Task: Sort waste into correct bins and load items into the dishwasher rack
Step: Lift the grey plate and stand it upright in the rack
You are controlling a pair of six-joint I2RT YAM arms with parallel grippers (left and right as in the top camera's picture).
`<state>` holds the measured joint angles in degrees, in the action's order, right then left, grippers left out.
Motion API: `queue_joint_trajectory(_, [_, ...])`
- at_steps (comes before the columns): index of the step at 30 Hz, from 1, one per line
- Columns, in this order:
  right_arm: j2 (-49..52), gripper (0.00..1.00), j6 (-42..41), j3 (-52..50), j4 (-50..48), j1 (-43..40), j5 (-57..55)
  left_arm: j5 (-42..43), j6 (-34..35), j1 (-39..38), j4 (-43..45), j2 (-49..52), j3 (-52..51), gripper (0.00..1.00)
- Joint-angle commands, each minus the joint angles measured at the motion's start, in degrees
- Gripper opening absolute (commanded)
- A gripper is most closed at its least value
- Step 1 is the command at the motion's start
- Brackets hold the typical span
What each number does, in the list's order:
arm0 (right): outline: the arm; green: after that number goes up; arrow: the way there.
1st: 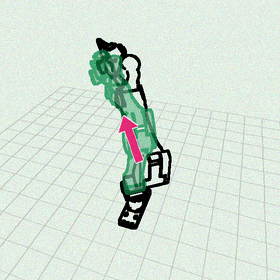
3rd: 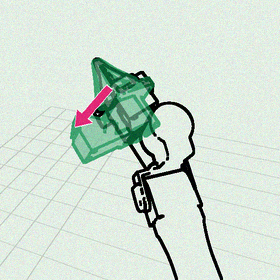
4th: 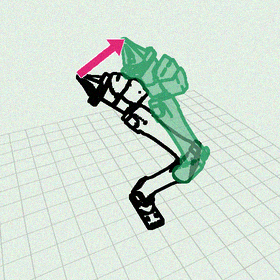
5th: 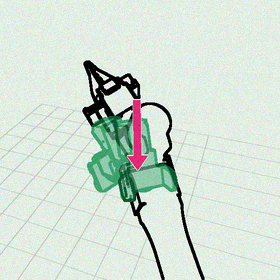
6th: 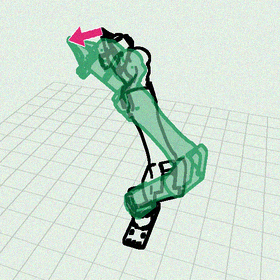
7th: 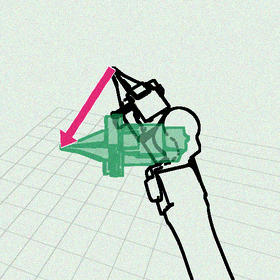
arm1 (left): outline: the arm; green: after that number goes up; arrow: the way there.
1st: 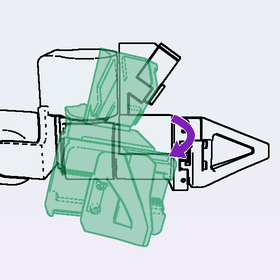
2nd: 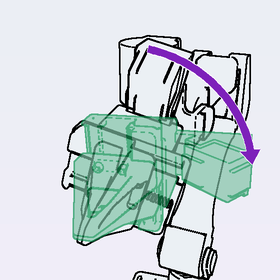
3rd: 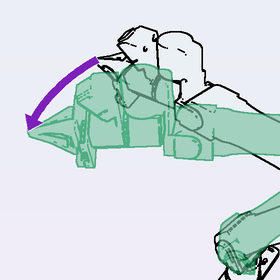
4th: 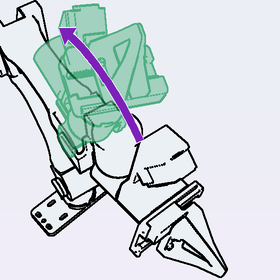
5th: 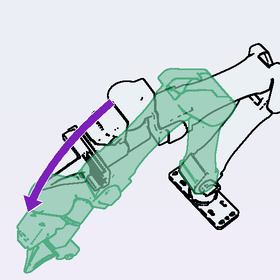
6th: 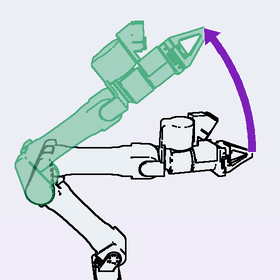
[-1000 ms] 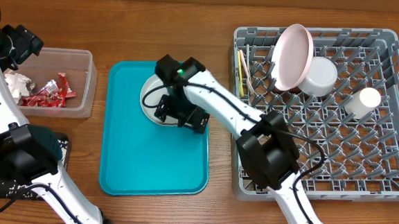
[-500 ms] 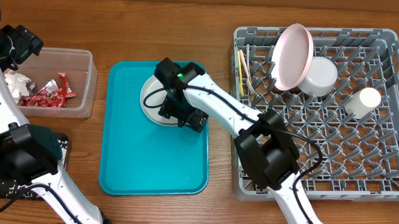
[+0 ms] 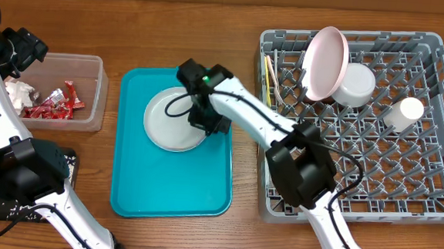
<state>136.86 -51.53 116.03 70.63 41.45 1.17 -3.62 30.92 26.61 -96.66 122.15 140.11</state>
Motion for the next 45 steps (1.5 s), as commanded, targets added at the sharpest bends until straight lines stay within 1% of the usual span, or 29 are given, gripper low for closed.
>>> queue_joint_trajectory(1, [-1.4,0.04,6.6,3.7,3.4,-2.8,-1.8,0.1,-1.1,-0.4,-0.1,-1.6,0.6,1.00])
queue_joint_trajectory(5, [-2.9,0.04,11.3,8.3,7.9,-5.2,-1.8,0.1,-1.1,-0.4,-0.1,-1.6,0.6,1.00])
queue_joint_trajectory(9, [-7.2,0.04,16.1,14.9,15.3,-9.0,-2.7,0.1,-1.1,-0.4,-0.1,-1.6,0.6,1.00])
queue_joint_trajectory(13, [-13.6,0.04,17.3,18.8,21.6,-12.8,-7.4,0.1,-1.1,-0.4,-0.1,-1.6,0.6,1.00])
queue_joint_trajectory(16, [-19.5,0.04,17.3,19.5,26.0,-15.7,-12.3,0.1,-1.1,-0.4,-0.1,-1.6,0.6,1.00])
queue_joint_trajectory(21, [-30.9,0.04,23.6,19.1,26.4,-20.7,-13.4,0.1,-1.1,-0.4,-0.1,-1.6,0.6,1.00])
queue_joint_trajectory(24, [-34.9,0.04,23.8,18.0,26.4,-22.5,-16.0,0.1,-1.1,-0.4,-0.1,-1.6,0.6,1.00])
queue_joint_trajectory(28, [-40.8,0.04,24.0,11.2,26.4,-25.7,-19.8,0.1,-1.1,-0.4,-0.1,-1.6,0.6,1.00])
queue_joint_trajectory(29, [-42.3,0.04,24.0,8.6,26.4,-26.7,-20.8,0.1,-1.1,-0.4,-0.1,-1.6,0.6,1.00])
queue_joint_trajectory(30, [-45.0,0.04,23.9,3.8,26.4,-28.4,-22.9,0.1,-1.1,-0.4,-0.1,-1.6,0.6,1.00])
queue_joint_trajectory(33, [-48.8,0.04,23.2,-4.2,26.4,-30.9,-24.7,0.1,-1.1,-0.4,-0.1,-1.6,0.6,1.00])
queue_joint_trajectory(36, [-51.0,0.04,23.3,-10.9,26.4,-32.5,-24.7,0.1,-1.1,-0.4,-0.1,-1.6,0.6,1.00])
queue_joint_trajectory(40, [-51.1,0.04,22.8,-17.5,26.4,-32.5,-26.3,0.1,-1.1,-0.4,-0.1,-1.6,0.6,1.00])
queue_joint_trajectory(45, [-51.1,0.04,13.9,-24.7,26.4,-32.5,-35.6,0.1,-1.1,-0.4,-0.1,-1.6,0.6,1.00])
